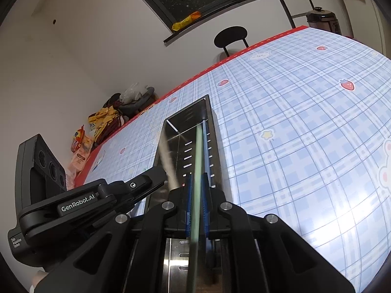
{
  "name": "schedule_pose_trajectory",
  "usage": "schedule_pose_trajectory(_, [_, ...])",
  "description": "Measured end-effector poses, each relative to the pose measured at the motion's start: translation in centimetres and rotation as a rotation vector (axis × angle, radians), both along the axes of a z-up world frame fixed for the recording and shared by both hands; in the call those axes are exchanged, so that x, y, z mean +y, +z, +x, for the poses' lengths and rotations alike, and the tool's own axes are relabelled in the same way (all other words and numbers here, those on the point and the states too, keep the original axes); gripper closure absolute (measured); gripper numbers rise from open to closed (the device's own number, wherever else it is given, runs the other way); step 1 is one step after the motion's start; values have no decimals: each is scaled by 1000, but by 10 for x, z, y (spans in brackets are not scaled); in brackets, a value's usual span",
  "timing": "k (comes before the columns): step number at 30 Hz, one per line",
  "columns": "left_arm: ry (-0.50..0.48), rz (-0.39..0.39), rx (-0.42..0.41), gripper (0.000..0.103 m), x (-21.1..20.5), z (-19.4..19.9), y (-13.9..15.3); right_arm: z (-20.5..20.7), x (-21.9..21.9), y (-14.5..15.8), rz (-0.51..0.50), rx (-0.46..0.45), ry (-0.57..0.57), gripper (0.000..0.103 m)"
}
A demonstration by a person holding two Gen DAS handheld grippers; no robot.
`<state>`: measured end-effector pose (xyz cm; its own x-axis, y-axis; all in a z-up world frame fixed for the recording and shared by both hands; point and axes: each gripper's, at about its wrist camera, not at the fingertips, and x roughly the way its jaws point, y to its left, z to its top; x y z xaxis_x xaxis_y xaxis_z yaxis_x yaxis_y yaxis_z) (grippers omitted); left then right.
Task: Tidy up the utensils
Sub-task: 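Carry both chopsticks over the steel caddy and lower them inside, then open both tools to release the chopsticks into the caddy and withdraw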
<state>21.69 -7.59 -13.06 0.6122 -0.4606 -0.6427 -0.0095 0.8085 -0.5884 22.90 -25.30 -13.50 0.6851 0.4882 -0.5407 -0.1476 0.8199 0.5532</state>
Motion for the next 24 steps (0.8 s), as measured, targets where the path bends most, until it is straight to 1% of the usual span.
schedule_pose_trajectory(1, [1,6,-5,84,1,-3,3,0,0,1,6,-5,4,79])
schedule_pose_trajectory(2, [2,11,-13,82,3,-4,5,-2,0,3,12,-20,2,72])
schedule_pose_trajectory(3, [4,18,-25,79,5,-5,9,-2,-1,4,16,-32,0,62])
schedule_pose_trajectory(4, [5,23,-35,75,7,-6,12,-5,-1,7,24,-50,0,55])
schedule_pose_trajectory(5, [6,30,-47,73,9,-7,15,-7,-2,11,20,-74,-8,50])
schedule_pose_trajectory(6, [10,40,-64,68,12,-9,21,-9,-3,14,13,-93,-14,43])
schedule_pose_trajectory(7, [15,52,-79,62,15,-12,25,-11,-2,17,8,-110,-17,35])
schedule_pose_trajectory(8, [18,63,-93,58,18,-14,30,-13,-2,20,2,-129,-19,31])
schedule_pose_trajectory(10, [23,96,-135,41,26,-22,44,-16,0,23,-9,-148,-21,15])
schedule_pose_trajectory(11, [27,110,-147,36,28,-24,48,-17,1,25,-18,-156,-24,14])
schedule_pose_trajectory(12, [35,134,-165,21,33,-30,54,-18,2,26,-28,-163,-28,9])
schedule_pose_trajectory(13, [44,151,-179,10,37,-34,59,-19,3,27,-38,-170,-31,6])
schedule_pose_trajectory(16, [62,213,-219,7,47,-48,72,-22,7,29,-77,-182,-41,6])
schedule_pose_trajectory(19, [73,293,-211,6,57,-61,76,-25,13,30,-119,-193,-43,6])
schedule_pose_trajectory(24, [106,372,-202,6,81,-85,75,-36,22,37,-169,-285,-60,6])
